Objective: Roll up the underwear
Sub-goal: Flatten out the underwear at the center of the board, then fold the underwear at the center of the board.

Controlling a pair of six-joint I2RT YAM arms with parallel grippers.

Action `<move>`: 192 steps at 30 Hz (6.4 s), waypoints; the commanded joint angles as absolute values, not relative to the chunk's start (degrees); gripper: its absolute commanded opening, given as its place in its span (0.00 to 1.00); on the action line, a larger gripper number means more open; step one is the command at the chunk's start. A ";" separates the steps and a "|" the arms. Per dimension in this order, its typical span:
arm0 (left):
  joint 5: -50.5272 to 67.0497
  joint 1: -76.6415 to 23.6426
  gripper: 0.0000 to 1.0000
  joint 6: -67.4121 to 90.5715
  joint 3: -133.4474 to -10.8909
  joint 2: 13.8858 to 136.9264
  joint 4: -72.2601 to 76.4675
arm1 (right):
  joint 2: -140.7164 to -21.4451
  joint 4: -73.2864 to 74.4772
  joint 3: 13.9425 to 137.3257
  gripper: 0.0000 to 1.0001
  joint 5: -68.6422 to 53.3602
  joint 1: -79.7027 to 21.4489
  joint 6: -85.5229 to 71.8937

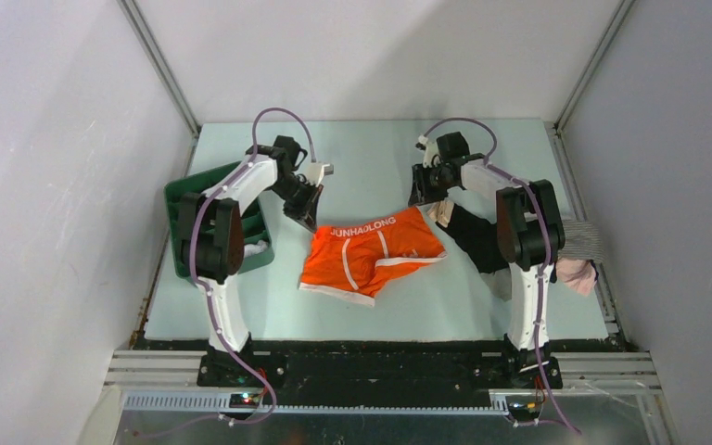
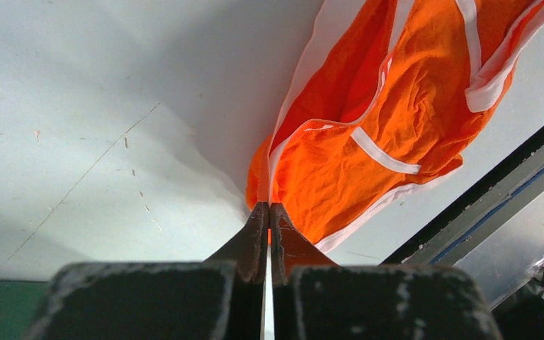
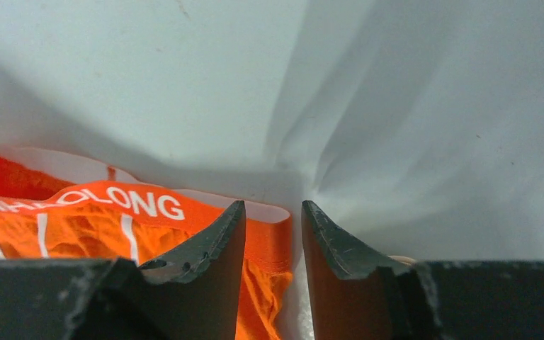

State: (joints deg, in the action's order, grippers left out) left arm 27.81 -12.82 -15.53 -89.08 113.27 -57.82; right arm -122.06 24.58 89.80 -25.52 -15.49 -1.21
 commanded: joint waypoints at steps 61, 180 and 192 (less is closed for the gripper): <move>25.58 -17.12 0.00 -16.96 -58.93 66.86 -48.93 | -62.04 11.45 47.46 0.00 -26.23 -20.39 -15.88; 21.85 -9.52 0.00 6.99 -85.16 101.47 -40.38 | -110.78 4.27 88.66 0.00 -46.40 -52.26 9.77; 15.25 -21.47 0.00 10.04 -94.76 108.09 -41.47 | -96.69 12.09 72.78 0.00 -46.61 -44.00 14.83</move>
